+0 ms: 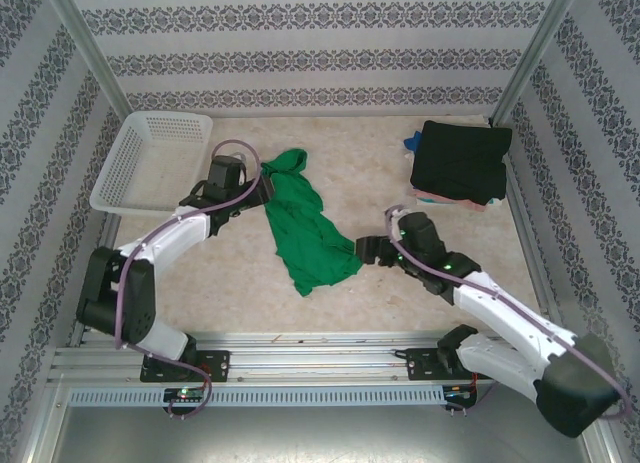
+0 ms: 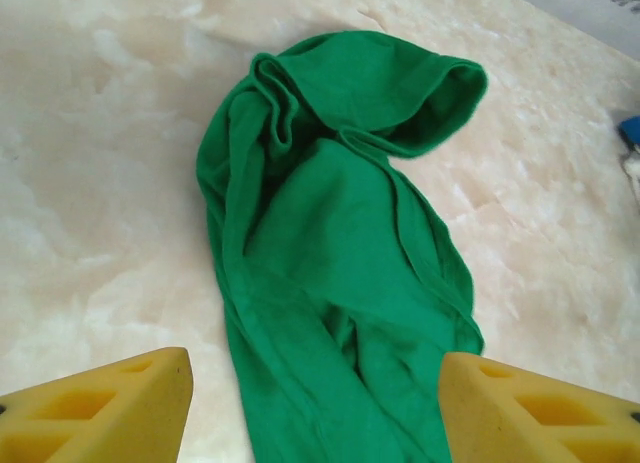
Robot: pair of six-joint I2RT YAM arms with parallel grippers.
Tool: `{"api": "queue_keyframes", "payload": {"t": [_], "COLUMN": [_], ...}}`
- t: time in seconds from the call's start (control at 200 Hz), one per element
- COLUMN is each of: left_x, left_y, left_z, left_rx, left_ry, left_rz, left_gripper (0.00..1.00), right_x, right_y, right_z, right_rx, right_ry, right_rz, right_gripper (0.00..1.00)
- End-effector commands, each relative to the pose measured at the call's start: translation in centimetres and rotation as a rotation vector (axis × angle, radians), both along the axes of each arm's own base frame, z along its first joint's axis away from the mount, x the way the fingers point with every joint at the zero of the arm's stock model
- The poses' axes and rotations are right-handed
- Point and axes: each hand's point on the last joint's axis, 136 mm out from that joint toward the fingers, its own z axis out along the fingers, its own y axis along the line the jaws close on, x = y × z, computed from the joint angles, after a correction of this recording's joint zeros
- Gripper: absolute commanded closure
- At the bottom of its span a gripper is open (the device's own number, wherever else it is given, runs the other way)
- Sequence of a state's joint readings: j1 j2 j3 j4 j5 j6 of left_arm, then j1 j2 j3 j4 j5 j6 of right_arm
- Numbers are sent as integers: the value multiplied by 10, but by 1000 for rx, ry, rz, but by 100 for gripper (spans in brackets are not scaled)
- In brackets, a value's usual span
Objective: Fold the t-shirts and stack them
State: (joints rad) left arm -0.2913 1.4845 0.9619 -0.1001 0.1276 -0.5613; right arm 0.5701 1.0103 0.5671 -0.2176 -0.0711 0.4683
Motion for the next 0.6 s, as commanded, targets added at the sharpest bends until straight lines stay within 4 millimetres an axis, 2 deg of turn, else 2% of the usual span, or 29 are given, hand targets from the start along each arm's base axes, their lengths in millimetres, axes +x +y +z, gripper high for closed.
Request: {"api": "queue_keyframes", "payload": {"t": [0.0, 0.065, 0.12, 0.19, 0.275, 0.385, 0.595], "left_x": [-44, -67, -85, -104, -118, -121, -112], "left_y": [-25, -46, -57, -63, -67, -78, -89], "left_z": [-21, -43, -65, -89, -108, -117, -113], "left_rx": [32, 35, 23, -11, -52, -108, -166], "left_ry": [96, 156, 213, 266, 280, 276, 237], "left_rz": [-119, -181, -204, -213, -213, -243, -271], "left_gripper": [35, 37, 44, 47, 48, 48, 48], "right_x": [3, 11, 19, 29, 39, 52, 64], "right_y": [7, 16, 26, 36, 50, 58, 73], "right_z": [-22, -28, -32, -32, -32, -39, -59], "right_rx": [-110, -157, -188, -214, -231, -275, -312], "right_ry": [31, 50, 62, 62, 50, 53, 96], "right_rz": [5, 24, 54, 69, 97, 113, 154], "right_gripper": [16, 21, 24, 29, 35, 37, 43]}}
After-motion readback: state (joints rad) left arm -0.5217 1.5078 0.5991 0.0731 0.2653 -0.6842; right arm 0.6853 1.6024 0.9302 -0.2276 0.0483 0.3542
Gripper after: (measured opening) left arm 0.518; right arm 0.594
